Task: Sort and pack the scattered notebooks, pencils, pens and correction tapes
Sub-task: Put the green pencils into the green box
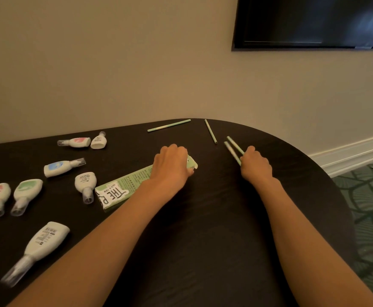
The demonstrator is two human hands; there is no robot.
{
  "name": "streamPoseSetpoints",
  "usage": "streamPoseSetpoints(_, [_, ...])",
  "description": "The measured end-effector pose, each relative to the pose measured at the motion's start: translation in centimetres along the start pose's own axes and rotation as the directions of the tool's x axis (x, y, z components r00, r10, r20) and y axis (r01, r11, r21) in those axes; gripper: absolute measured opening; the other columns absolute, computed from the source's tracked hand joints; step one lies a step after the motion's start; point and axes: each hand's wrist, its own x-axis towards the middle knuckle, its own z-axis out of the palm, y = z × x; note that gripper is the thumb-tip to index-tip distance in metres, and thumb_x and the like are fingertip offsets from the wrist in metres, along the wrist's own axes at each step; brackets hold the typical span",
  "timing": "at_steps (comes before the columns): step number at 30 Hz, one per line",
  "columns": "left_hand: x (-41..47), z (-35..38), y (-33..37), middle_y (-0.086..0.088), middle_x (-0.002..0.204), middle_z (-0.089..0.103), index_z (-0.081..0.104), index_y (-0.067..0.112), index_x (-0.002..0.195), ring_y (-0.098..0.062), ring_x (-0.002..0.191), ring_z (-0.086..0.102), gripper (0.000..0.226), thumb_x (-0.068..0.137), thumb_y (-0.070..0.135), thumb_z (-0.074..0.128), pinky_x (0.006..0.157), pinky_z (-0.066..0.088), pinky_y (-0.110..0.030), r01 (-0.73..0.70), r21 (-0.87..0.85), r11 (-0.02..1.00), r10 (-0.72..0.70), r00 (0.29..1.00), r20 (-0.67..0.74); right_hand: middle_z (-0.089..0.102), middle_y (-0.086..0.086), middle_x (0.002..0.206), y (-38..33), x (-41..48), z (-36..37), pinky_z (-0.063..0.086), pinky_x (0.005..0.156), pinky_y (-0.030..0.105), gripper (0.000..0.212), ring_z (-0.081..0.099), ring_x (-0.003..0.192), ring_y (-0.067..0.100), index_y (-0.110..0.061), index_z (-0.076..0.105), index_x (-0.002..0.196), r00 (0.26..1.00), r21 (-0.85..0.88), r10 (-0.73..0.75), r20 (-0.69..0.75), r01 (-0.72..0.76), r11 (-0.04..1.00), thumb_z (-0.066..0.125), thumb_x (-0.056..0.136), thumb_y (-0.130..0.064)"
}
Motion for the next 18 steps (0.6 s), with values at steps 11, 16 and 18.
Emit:
streamPoseSetpoints(11, [-2.0,-1.3,-2.5,-0.008,0.117,0.053,0.053,0.011,0.119,-0.026,0.111,0.048,0.041,0.086,0.034,0.062,0.075,0.033,-0.031,0.042,0.009,0.999,-0.042,0.999,-0.025,0.053,0.003,0.087,-3.0,-3.3,1.7,0.04,0.061,0.032,0.034,0.056,0.079,0.022,-0.014,0.044,0.101,0.925,-0.179,-0.378,0.036,0.378,0.908,0.04,0.095,-0.047])
streamPoseSetpoints(16, [-3.2,-2.3,-4.2,-0.007,0.115,0.054,0.054,0.011,0.117,-0.025,0.11,0.048,0.04,0.085,0.033,0.062,0.073,0.031,-0.03,0.051,0.006,0.999,-0.051,0.998,-0.048,0.054,0.0,0.078,-4.6,-5.0,1.3,0.045,0.063,0.031,0.019,0.054,0.07,0.016,-0.017,0.05,0.088,0.868,0.025,-0.46,0.189,0.464,0.886,0.049,0.093,-0.035])
streamPoseSetpoints(18, [-3.8,-2.8,-5.1,-0.007,0.115,0.054,0.054,0.011,0.116,-0.025,0.109,0.048,0.039,0.085,0.033,0.063,0.074,0.032,-0.03,0.054,-0.003,0.999,-0.054,0.997,-0.054,0.053,-0.002,0.072,-6.0,-6.2,1.2,0.042,0.062,0.027,0.021,0.051,0.065,0.011,-0.018,0.054,0.077,0.857,0.289,-0.453,0.245,0.382,0.878,0.047,0.094,-0.029])
